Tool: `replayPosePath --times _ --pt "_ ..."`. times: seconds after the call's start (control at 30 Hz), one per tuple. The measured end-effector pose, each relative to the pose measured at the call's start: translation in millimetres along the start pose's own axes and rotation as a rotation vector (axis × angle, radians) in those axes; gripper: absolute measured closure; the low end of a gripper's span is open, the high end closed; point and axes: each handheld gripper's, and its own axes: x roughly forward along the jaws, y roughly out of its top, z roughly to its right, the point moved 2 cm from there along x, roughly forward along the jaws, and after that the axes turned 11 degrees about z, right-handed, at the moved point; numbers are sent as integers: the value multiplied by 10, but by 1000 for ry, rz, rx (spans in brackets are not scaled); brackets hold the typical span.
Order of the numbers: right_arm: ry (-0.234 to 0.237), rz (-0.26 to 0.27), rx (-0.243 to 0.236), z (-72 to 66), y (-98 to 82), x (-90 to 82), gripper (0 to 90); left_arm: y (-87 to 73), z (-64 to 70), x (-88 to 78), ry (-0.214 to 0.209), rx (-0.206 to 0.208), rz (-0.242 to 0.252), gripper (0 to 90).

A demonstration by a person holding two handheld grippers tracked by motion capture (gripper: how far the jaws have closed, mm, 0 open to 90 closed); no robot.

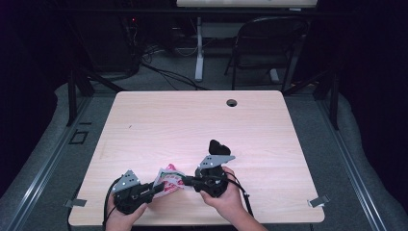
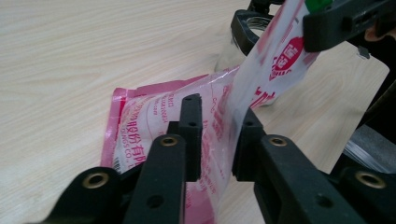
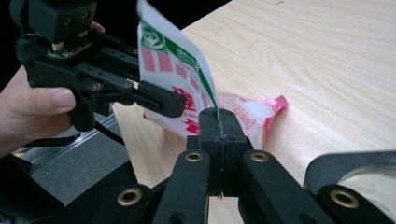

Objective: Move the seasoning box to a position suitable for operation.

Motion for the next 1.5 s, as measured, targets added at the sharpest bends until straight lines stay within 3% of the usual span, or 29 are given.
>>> replayPosePath --times 0.13,0.27,0.63,0.83,0.97,1.17,1.3,1.5 --pt "1 -6 -29 -16 101 29 900 8 -22 -25 2 13 4 785" --pt "9 -3 -49 -53 207 73 900 45 -10 -54 6 35 16 895" --pt "2 50 -88 -124 523 89 900 205 -13 -86 21 73 64 900" --pt "-18 31 -87 -49 518 93 894 186 -72 -51 13 20 60 900" --pt "-12 24 -69 -9 448 132 736 197 -99 -57 8 -14 71 900" --pt "-7 5 -78 -8 403 231 671 227 -81 -18 -3 -16 84 900" --pt "-15 -8 -76 24 386 292 709 231 -68 -3 -3 -7 82 900" --pt "24 -4 -28 48 372 366 892 219 -79 4 0 -4 76 900"
